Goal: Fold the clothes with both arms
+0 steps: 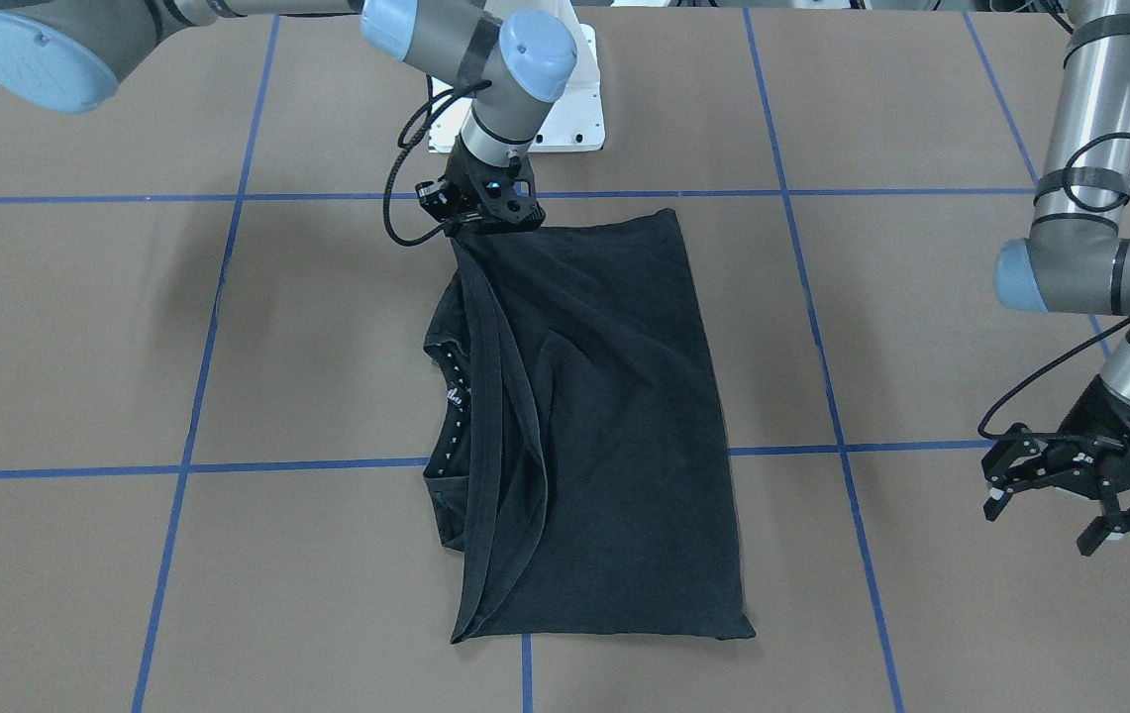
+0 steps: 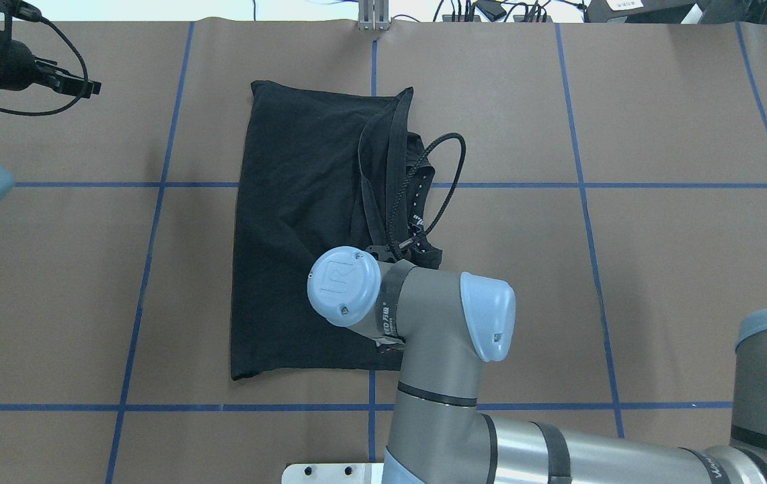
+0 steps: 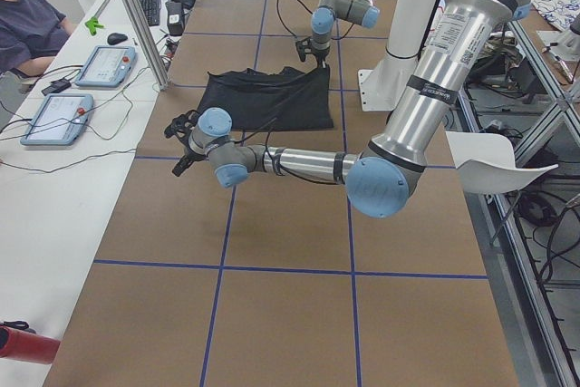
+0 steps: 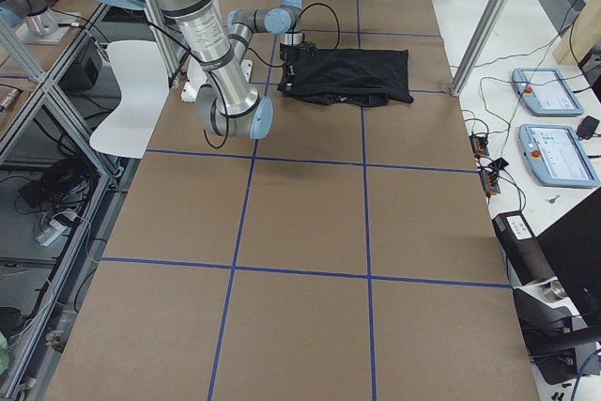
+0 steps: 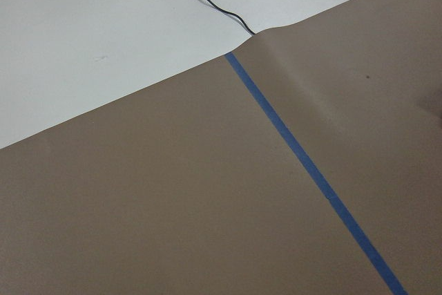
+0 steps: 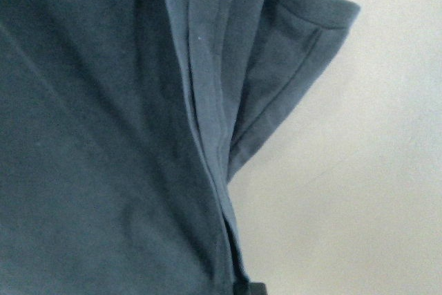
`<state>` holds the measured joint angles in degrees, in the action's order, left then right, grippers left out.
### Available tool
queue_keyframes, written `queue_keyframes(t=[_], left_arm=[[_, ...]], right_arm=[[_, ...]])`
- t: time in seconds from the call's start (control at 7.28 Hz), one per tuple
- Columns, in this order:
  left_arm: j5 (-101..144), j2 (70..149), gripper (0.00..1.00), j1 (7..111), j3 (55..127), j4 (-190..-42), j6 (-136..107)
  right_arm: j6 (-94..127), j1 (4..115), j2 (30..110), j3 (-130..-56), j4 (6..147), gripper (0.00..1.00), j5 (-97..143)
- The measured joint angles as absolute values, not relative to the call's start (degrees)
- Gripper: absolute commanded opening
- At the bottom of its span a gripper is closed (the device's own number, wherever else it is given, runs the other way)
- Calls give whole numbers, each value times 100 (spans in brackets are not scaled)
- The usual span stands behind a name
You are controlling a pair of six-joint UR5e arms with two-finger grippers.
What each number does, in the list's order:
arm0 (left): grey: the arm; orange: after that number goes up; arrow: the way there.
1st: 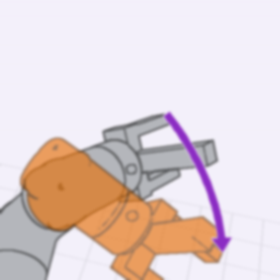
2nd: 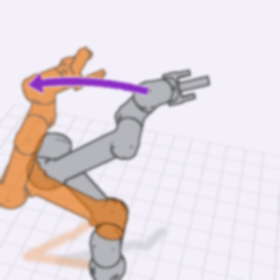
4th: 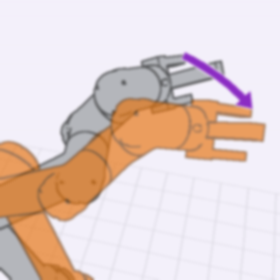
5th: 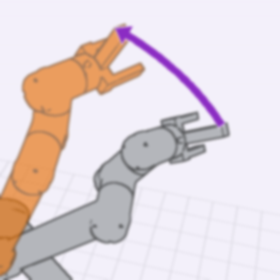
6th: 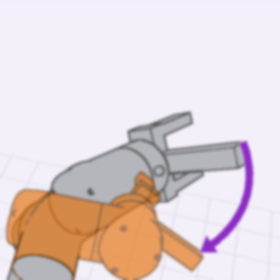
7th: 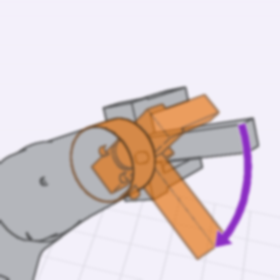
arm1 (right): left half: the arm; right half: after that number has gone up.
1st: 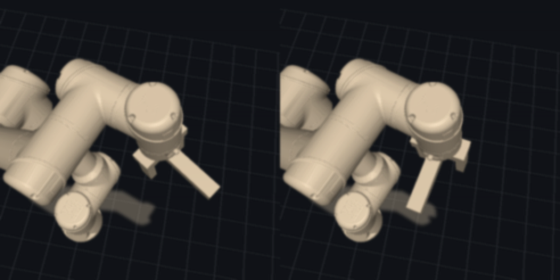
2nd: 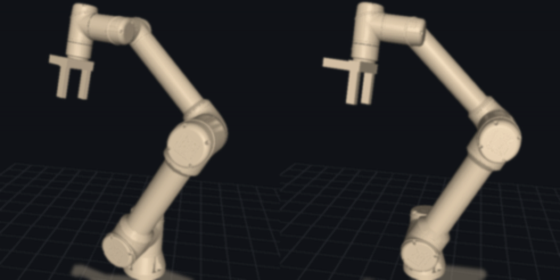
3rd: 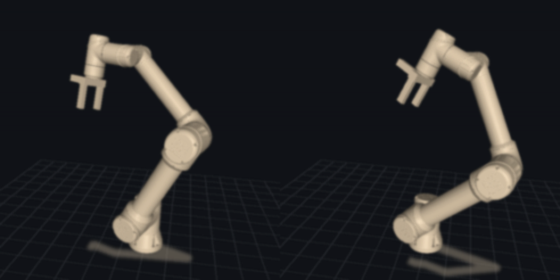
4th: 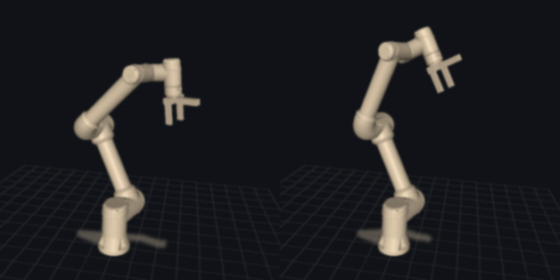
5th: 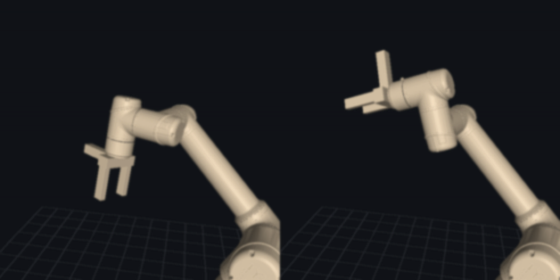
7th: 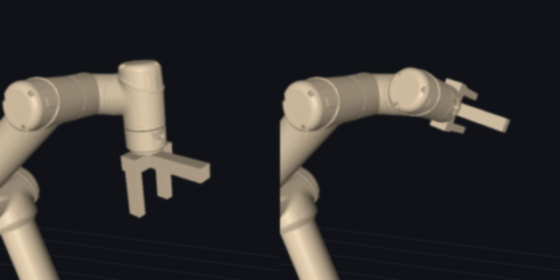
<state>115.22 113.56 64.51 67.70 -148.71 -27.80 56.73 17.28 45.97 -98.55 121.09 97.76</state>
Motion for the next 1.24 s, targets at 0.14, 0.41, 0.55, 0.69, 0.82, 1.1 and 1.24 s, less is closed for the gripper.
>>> queue_keyframes(t=[0.14,0.41,0.55,0.69,0.82,1.1,1.24], left_arm=[[11522,11356,100,6451,6782,-14871,-2820],[11526,11361,100,6442,6787,-14871,-2844],[11524,11366,100,6435,6782,-14871,-2847],[11525,11369,100,6432,6783,-14871,-2858],[11528,11374,100,6431,6798,-14869,-2902],[11537,11398,100,6420,6828,-14864,-3057],[11537,11407,100,6416,6833,-14863,-3109]], right_arm=[[5762,1689,4929,-10142,12114,0,9651],[6276,1467,5255,-10513,12103,64,9528],[6526,1350,5283,-10583,12091,100,9510],[6632,1330,5275,-10620,12073,100,9473],[6654,1417,5255,-10650,12057,100,9421],[6560,1892,5127,-10660,11861,100,9421],[6467,2166,5038,-10569,11571,100,9442]])
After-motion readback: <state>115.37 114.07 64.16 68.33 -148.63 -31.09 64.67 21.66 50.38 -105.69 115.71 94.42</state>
